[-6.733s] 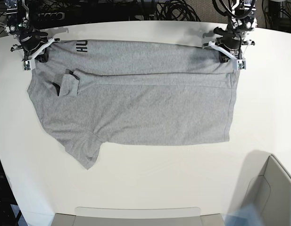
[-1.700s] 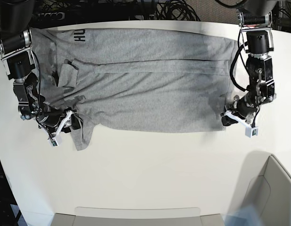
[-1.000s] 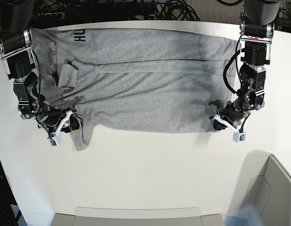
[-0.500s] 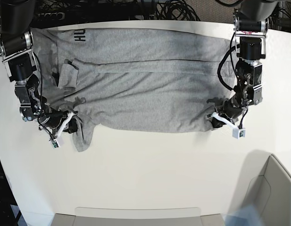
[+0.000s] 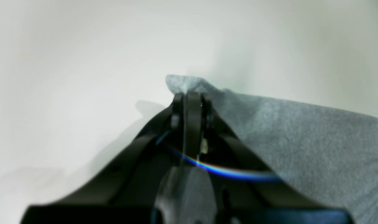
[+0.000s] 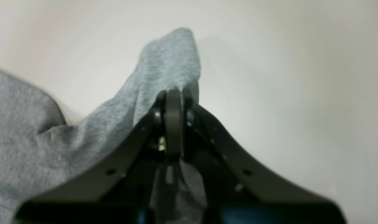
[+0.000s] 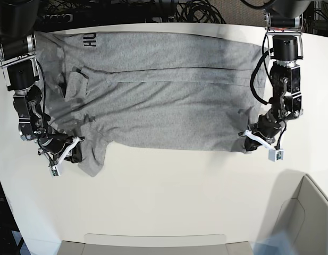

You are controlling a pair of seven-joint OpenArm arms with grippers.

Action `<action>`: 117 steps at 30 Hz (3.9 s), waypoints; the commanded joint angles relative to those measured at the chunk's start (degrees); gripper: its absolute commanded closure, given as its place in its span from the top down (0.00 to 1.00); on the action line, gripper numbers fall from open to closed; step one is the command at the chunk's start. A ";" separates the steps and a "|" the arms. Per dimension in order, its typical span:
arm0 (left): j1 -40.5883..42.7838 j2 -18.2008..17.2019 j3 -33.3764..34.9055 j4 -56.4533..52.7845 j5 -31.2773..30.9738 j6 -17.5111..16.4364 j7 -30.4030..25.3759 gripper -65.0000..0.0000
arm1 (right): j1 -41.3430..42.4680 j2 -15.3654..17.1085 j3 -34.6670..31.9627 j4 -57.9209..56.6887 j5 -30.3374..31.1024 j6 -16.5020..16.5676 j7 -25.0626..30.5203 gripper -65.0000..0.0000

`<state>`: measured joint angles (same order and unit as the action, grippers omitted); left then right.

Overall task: Fold the T-shirt properly
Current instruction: 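Grasp the hem corners with both grippers, then fold the hem up over the shirt toward the collar edge, then release the hem and reposition both grippers on the folded edge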

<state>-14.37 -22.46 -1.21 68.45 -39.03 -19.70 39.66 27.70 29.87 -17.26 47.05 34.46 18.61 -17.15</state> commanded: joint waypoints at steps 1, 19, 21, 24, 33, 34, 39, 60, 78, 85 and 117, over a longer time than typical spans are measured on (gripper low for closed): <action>-1.50 -0.88 -1.20 2.02 -0.84 -0.38 -1.20 0.00 | 1.00 1.30 1.30 1.52 0.31 0.07 -0.30 0.00; 9.23 -0.97 -7.45 17.31 -0.84 -0.38 4.08 0.00 | -13.07 4.11 16.60 22.01 0.31 0.07 -9.27 0.00; 10.28 -0.88 -8.24 19.07 -0.84 -0.38 5.31 0.00 | -14.38 3.93 19.59 25.08 0.31 0.07 -11.47 0.00; 10.63 -0.88 -8.94 21.80 -0.84 -0.38 6.98 0.00 | -15.53 4.02 21.87 28.16 0.31 0.07 -14.28 0.00; 15.65 -0.88 -10.96 27.95 -0.84 -0.30 9.62 0.00 | -22.21 3.85 26.35 34.58 0.31 0.07 -15.34 0.00; 16.26 -0.97 -10.96 28.83 -0.75 -0.30 9.62 0.00 | -23.26 3.76 27.67 35.55 0.31 0.07 -15.34 0.00; 18.81 -1.06 -10.96 31.64 -0.75 2.69 9.62 0.00 | -27.75 4.02 31.45 39.94 0.31 0.07 -15.42 0.00; 27.43 -0.97 -16.50 43.69 -1.02 3.22 16.12 0.00 | -42.69 2.70 46.49 55.77 0.66 0.16 -22.19 0.00; 37.01 -1.06 -17.29 47.20 -0.93 2.96 16.91 0.00 | -55.97 -3.01 54.22 66.32 0.75 0.51 -22.19 0.00; 40.26 -1.23 -17.29 47.20 -0.84 2.87 16.47 0.00 | -61.24 -4.68 56.33 66.58 0.75 0.51 -21.75 0.00; 46.33 -0.97 -13.69 45.97 8.30 2.87 13.40 0.32 | -68.71 -4.59 50.79 56.29 0.31 0.07 -15.16 0.36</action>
<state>31.94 -22.72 -14.35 112.90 -30.44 -16.73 54.11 -40.95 24.27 32.82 102.10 34.26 18.81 -33.58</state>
